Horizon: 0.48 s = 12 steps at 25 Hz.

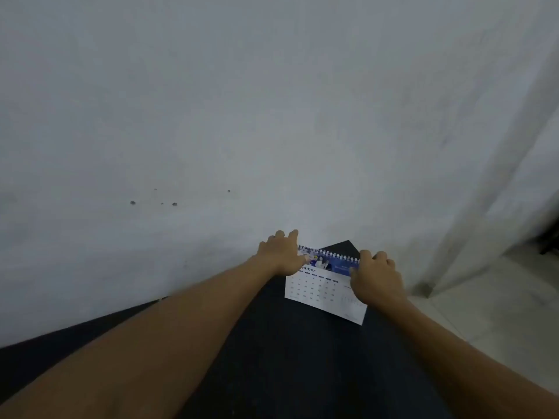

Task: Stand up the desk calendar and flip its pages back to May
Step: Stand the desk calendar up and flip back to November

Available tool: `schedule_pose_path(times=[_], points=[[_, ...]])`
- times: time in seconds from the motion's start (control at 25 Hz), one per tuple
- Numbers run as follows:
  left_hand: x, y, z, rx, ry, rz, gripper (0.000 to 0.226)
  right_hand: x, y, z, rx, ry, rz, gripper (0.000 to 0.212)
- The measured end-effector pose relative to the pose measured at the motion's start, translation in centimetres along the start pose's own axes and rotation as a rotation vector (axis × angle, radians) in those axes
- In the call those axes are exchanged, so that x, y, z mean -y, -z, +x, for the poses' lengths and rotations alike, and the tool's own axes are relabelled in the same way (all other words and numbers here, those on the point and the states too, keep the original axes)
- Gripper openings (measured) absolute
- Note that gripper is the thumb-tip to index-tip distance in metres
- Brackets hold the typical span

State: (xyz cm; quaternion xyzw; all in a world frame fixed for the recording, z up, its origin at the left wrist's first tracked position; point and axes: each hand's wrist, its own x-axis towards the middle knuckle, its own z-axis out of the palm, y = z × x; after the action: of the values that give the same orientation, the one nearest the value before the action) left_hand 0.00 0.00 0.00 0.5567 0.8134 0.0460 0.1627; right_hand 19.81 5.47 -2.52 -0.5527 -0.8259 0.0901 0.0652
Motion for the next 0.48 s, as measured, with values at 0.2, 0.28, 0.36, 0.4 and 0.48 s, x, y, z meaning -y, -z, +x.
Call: schedule_pose_path(times=[0.2,0.28,0.36,0.4,0.48], points=[[-0.2,-2.0,2.0,0.054,0.051,-0.042,0.08,-2.1,-1.6,0.8,0.06,-0.088,0.036,0.048],[-0.1,-2.4,2.6,0.066,0.056,-0.081,0.077,-2.5,-2.3,1.1,0.063,-0.092,0.063,0.049],[0.1,-2.5,3.0,0.081,0.062,-0.14,0.069,-2.7,-2.7,1.3,0.071,-0.097,0.096,0.052],[0.2,-2.5,3.0,0.083,0.06,-0.163,0.064,-2.7,-2.9,1.4,0.08,-0.096,0.122,0.053],[0.5,-2.8,3.1,0.068,0.055,-0.206,0.056,-2.7,-3.4,1.5,0.112,-0.107,0.192,0.056]])
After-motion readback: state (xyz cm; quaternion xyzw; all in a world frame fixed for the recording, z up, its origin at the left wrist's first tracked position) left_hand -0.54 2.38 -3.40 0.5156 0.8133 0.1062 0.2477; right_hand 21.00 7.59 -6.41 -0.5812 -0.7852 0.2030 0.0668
